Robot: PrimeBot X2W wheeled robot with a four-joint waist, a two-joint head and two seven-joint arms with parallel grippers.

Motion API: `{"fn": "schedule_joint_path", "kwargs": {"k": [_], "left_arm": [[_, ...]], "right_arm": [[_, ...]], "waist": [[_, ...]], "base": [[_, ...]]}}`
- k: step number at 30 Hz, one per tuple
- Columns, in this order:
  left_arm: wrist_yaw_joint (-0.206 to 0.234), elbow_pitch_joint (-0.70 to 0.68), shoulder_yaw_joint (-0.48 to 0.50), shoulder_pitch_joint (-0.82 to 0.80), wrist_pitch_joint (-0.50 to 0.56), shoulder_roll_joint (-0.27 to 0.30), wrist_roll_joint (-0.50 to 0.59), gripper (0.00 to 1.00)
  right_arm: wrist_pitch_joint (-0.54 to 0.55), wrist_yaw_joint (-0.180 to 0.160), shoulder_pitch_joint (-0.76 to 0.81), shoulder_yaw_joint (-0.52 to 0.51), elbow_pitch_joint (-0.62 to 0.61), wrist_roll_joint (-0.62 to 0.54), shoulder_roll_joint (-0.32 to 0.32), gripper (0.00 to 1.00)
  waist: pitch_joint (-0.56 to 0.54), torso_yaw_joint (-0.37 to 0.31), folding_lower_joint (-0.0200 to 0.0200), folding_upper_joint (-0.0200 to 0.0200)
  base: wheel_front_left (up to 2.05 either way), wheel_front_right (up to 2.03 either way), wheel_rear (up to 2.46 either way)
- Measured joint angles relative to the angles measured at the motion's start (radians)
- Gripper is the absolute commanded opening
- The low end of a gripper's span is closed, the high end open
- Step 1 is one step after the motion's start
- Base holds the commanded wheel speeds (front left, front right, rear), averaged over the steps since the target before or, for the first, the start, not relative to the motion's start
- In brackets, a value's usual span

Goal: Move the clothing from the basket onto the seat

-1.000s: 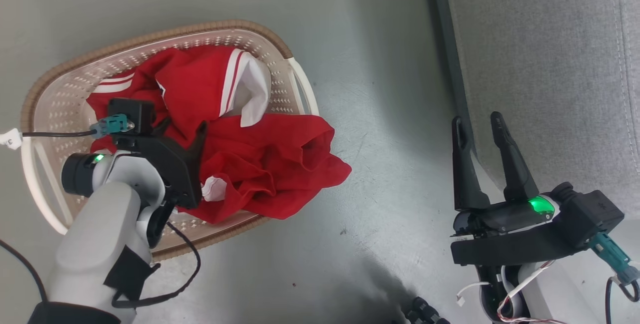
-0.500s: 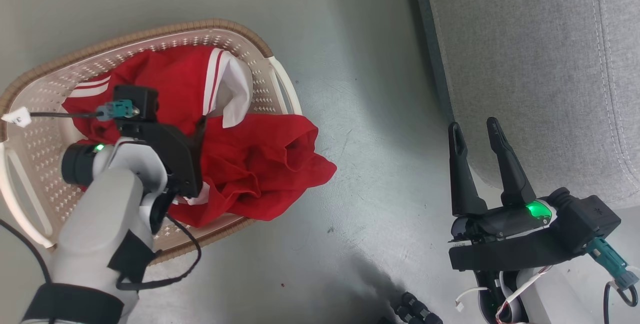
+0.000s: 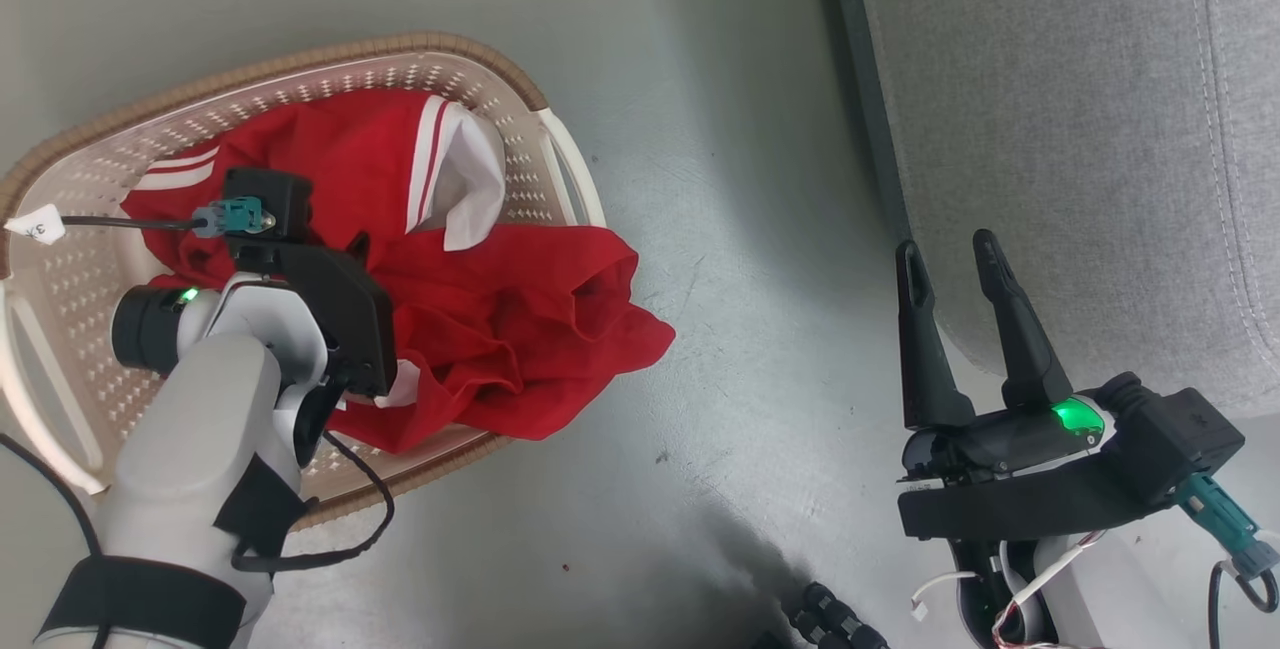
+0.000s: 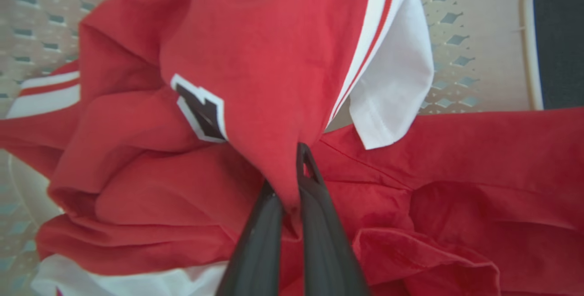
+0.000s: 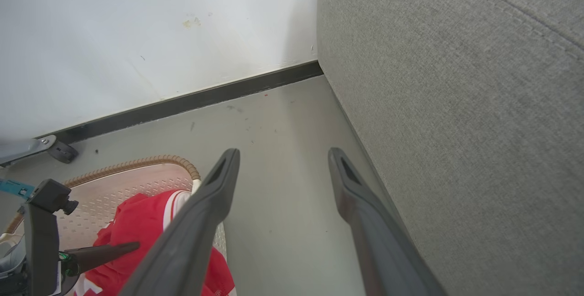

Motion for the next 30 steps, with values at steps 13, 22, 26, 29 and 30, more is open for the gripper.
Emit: {"fn": "schedule_joint_path", "kwargs": {"k": [13,22,26,29,30], "left_arm": [[-0.017,-0.004,-0.036,0.007,-0.105,-0.01,0.009,0.0],[-0.018,-0.092,-0.109,0.08,-0.21,-0.008,-0.004,0.0],[-0.018,-0.151,-0.145,0.111,-0.255,-0.005,-0.026,0.0],[-0.018,-0.196,-0.168,0.129,-0.287,-0.002,-0.053,0.0],[-0.018,-0.212,-0.178,0.138,-0.297,-0.002,-0.068,0.0]], "right_arm": [[0.0,0.003,-0.026,-0.034,0.014,-0.001,0.001,1.0],[0.0,0.013,-0.05,-0.058,0.053,-0.004,0.0,1.0],[0.0,0.022,-0.064,-0.068,0.068,-0.006,0.0,1.0],[0.0,0.031,-0.078,-0.082,0.083,-0.009,-0.006,1.0],[0.0,0.032,-0.08,-0.086,0.088,-0.009,-0.009,1.0]], "waist": [[-0.049,0.033,0.0,0.0],[-0.132,0.055,0.0,0.0],[-0.181,0.066,0.0,0.0],[-0.221,0.075,0.0,0.0],[-0.234,0.079,0.0,0.0]], "base": [[0.0,0.0,0.0],[0.0,0.0,0.0],[0.0,0.0,0.0],[0.0,0.0,0.0],[0.0,0.0,0.0]]}}
